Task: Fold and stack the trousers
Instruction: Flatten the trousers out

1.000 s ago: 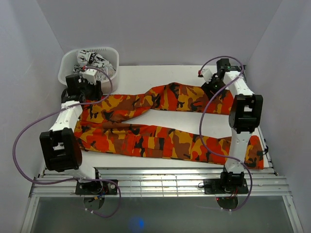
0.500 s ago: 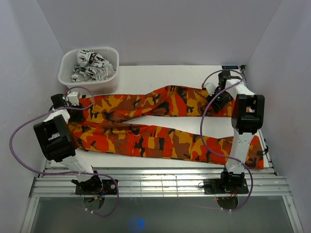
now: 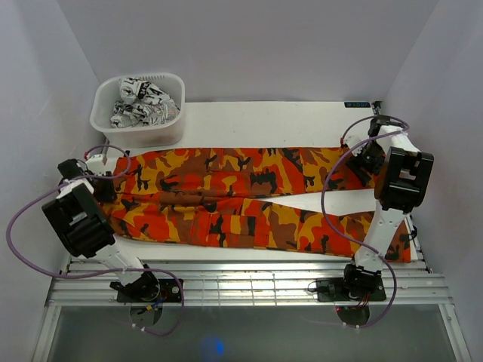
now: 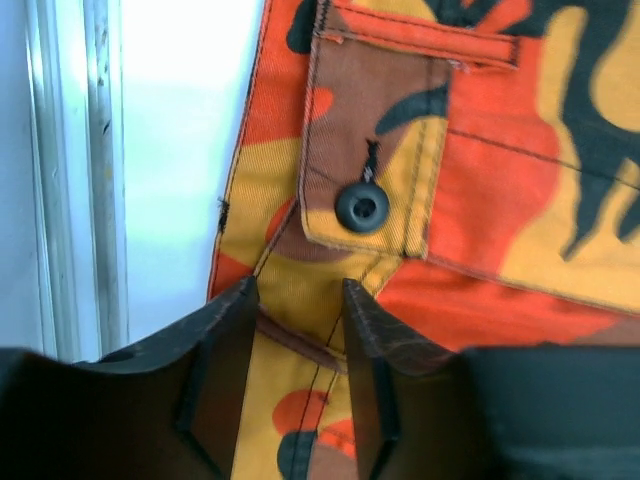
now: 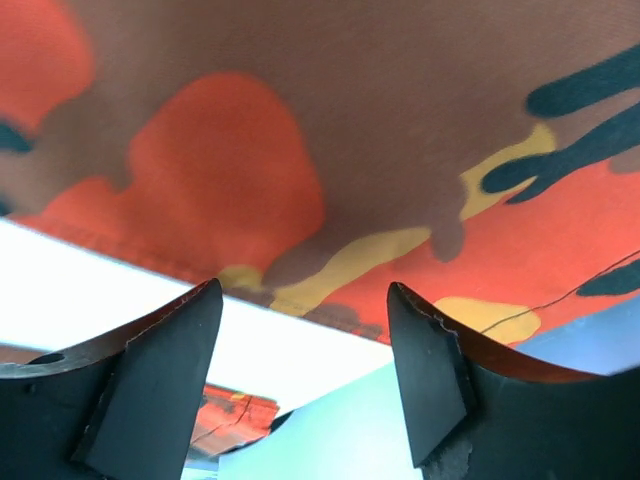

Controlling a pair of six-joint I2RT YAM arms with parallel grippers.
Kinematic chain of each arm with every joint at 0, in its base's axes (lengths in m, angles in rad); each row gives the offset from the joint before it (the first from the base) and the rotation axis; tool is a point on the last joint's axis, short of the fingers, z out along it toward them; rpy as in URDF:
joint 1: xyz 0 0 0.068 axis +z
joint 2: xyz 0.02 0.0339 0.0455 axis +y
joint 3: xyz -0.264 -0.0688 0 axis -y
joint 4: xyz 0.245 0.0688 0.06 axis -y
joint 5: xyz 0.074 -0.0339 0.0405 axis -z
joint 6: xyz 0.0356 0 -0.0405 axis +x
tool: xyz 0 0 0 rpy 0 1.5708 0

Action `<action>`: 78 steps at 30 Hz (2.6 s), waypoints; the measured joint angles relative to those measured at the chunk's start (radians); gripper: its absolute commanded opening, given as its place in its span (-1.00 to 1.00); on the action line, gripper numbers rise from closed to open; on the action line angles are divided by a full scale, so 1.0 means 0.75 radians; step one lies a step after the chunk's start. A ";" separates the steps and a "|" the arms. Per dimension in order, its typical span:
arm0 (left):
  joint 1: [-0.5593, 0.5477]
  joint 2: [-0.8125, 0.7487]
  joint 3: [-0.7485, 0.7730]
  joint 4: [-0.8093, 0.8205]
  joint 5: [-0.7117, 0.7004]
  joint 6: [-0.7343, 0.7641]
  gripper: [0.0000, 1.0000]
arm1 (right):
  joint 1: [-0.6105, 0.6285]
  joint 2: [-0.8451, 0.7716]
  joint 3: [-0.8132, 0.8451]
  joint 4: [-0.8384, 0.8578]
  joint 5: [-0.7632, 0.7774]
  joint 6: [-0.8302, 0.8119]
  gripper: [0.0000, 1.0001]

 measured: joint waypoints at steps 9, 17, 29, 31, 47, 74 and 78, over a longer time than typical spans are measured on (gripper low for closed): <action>-0.100 -0.323 0.045 -0.129 0.201 0.113 0.24 | 0.015 -0.426 -0.206 -0.149 -0.102 -0.068 0.29; -0.310 -0.182 0.089 -0.071 0.232 0.102 0.20 | 0.000 -0.703 -0.727 -0.186 -0.052 -0.124 0.23; -0.181 0.115 0.116 -0.028 0.123 0.114 0.02 | 0.025 -0.509 -0.859 -0.089 0.115 -0.057 0.07; -0.106 0.126 0.133 -0.047 0.145 0.113 0.02 | 0.060 -0.440 -0.764 -0.085 0.124 -0.025 0.07; -0.254 -0.144 0.251 -0.438 0.432 0.416 0.26 | 0.155 -0.463 -0.340 -0.027 -0.175 -0.025 0.18; -0.987 -0.034 0.076 -0.461 0.452 0.365 -0.21 | 0.272 -0.429 -0.685 0.480 -0.031 -0.356 -0.84; -0.987 -0.041 0.002 -0.448 0.419 0.431 -0.52 | 0.266 -0.435 -0.687 0.484 -0.026 -0.335 -0.84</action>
